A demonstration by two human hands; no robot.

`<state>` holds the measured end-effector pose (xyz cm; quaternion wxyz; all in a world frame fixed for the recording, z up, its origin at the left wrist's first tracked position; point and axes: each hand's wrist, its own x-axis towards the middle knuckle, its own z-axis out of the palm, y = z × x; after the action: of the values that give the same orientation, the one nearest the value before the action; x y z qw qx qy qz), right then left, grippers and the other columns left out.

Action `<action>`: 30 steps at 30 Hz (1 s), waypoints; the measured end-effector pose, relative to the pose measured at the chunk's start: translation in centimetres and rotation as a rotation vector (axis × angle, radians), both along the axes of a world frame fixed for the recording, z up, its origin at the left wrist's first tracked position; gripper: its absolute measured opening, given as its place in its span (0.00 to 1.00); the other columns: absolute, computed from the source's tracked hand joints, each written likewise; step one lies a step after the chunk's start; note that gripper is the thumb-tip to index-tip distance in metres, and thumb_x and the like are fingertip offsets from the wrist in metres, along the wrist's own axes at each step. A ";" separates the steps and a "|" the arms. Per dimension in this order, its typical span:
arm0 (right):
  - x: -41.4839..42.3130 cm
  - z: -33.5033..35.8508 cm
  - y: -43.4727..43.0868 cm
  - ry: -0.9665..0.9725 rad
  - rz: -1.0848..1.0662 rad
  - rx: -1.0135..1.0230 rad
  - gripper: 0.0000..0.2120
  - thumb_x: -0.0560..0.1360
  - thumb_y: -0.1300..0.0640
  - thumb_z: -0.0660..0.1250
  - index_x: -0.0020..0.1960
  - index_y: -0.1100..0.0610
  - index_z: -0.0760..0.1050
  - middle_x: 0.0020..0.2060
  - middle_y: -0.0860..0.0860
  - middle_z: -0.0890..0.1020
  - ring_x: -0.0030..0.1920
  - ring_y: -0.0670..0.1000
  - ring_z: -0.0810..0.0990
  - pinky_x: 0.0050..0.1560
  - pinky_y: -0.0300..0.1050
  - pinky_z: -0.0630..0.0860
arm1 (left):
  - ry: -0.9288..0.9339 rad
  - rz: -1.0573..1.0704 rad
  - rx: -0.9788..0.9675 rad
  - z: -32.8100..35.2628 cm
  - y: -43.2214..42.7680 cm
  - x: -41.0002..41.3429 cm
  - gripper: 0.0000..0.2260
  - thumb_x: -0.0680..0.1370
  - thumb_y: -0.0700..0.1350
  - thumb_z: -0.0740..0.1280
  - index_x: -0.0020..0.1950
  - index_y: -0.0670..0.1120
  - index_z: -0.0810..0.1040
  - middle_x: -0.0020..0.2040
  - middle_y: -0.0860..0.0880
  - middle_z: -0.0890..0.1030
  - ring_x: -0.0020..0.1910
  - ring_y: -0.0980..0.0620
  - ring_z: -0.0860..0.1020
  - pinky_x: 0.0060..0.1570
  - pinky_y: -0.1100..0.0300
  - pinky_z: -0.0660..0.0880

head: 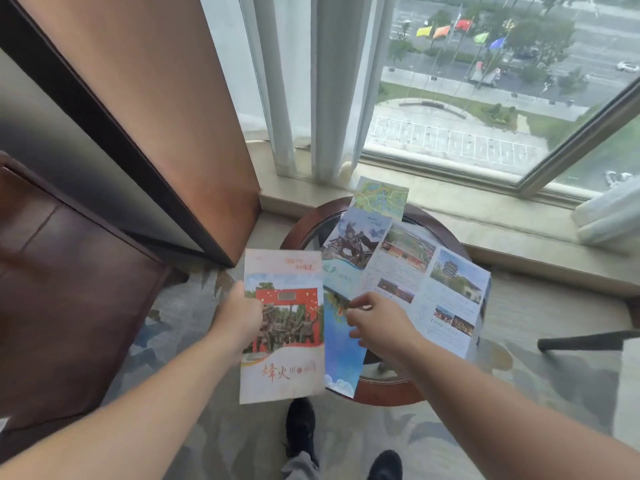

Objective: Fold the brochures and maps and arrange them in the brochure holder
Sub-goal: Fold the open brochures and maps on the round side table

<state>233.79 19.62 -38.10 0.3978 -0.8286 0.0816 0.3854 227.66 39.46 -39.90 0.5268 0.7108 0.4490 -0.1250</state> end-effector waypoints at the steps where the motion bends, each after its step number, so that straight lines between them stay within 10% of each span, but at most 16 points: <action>1: 0.6 -0.7 -0.1 0.003 -0.029 -0.002 0.09 0.77 0.54 0.64 0.57 0.53 0.76 0.46 0.52 0.81 0.47 0.55 0.83 0.52 0.58 0.81 | 0.006 -0.004 0.033 -0.8 0.9 0.9 0.11 0.78 0.37 0.55 0.51 0.51 0.72 0.50 0.45 0.81 0.50 0.43 0.80 0.53 0.41 0.78; 11: 4.6 -6.8 -0.9 0.049 -0.210 0.034 0.02 0.76 0.57 0.65 0.48 0.52 0.76 0.44 0.54 0.82 0.39 0.53 0.80 0.48 0.53 0.80 | 0.165 -0.097 0.079 -9.4 1.4 5.6 0.11 0.79 0.37 0.53 0.58 0.46 0.70 0.52 0.42 0.79 0.50 0.41 0.80 0.53 0.41 0.79; 20: 5.1 -10.2 -1.6 0.110 -0.219 0.012 0.03 0.77 0.57 0.64 0.47 0.51 0.77 0.44 0.55 0.83 0.43 0.55 0.83 0.51 0.59 0.83 | 0.232 -0.050 0.211 -14.4 0.1 6.7 0.13 0.79 0.38 0.57 0.62 0.46 0.66 0.48 0.45 0.77 0.40 0.48 0.76 0.30 0.57 0.69; 30: 6.8 -7.8 -4.0 0.077 -0.255 0.057 0.04 0.77 0.57 0.64 0.49 0.52 0.77 0.46 0.53 0.83 0.42 0.52 0.83 0.49 0.53 0.81 | 0.184 -0.129 0.299 -11.1 -2.6 9.5 0.20 0.76 0.44 0.62 0.68 0.48 0.67 0.67 0.44 0.65 0.55 0.43 0.73 0.56 0.46 0.76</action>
<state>240.61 15.59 -45.88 0.4635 -0.7845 0.1904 0.3652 237.11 36.89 -50.97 0.3629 0.7941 0.4623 -0.1549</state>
